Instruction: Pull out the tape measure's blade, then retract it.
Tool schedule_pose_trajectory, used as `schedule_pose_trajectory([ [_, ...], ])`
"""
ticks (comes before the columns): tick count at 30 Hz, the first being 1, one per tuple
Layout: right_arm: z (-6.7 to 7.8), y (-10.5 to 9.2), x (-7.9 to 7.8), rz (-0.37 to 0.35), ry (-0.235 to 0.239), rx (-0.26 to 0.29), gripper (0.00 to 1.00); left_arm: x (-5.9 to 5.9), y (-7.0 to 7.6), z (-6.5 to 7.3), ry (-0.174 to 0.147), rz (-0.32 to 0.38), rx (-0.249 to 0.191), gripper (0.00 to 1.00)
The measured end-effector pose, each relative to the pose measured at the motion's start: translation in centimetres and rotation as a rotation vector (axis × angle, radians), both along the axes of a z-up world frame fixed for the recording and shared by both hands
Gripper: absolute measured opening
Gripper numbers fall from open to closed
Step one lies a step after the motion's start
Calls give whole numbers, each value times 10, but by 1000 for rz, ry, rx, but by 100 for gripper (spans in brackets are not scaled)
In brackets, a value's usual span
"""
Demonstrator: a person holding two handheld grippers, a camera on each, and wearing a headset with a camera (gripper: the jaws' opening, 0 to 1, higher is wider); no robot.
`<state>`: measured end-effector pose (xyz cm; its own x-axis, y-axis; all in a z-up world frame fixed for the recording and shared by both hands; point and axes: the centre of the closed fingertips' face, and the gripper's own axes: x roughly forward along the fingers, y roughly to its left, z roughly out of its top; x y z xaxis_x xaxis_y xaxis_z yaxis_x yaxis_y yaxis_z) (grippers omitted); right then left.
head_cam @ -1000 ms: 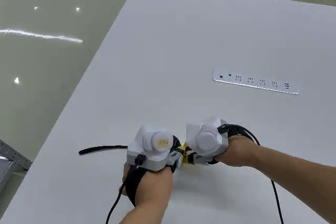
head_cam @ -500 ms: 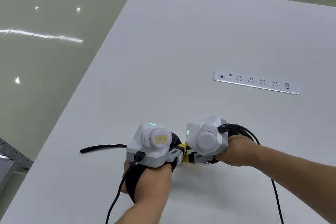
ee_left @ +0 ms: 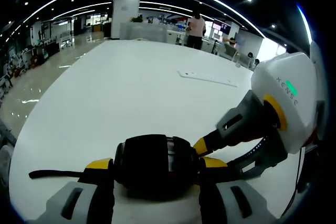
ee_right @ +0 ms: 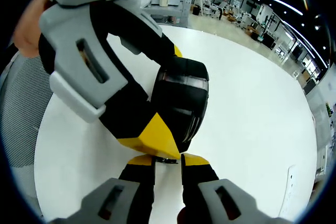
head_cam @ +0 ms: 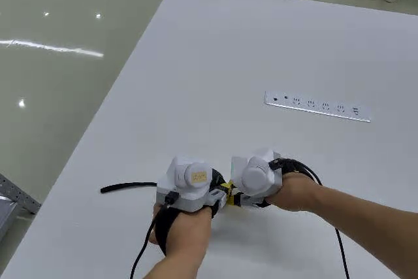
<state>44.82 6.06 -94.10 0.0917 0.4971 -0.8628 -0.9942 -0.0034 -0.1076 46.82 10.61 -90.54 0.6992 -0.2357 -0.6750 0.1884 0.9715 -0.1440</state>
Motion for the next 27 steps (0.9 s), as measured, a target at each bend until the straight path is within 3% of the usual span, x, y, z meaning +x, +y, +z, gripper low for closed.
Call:
schedule_pose_trajectory([
  [13,2,-4,-1,-57,5,-11,27,-4,-1,5,3,-21,-6,66],
  [27,15,-5,-4,-158,11,38,30,-13,6,9,14,-33,18,70],
])
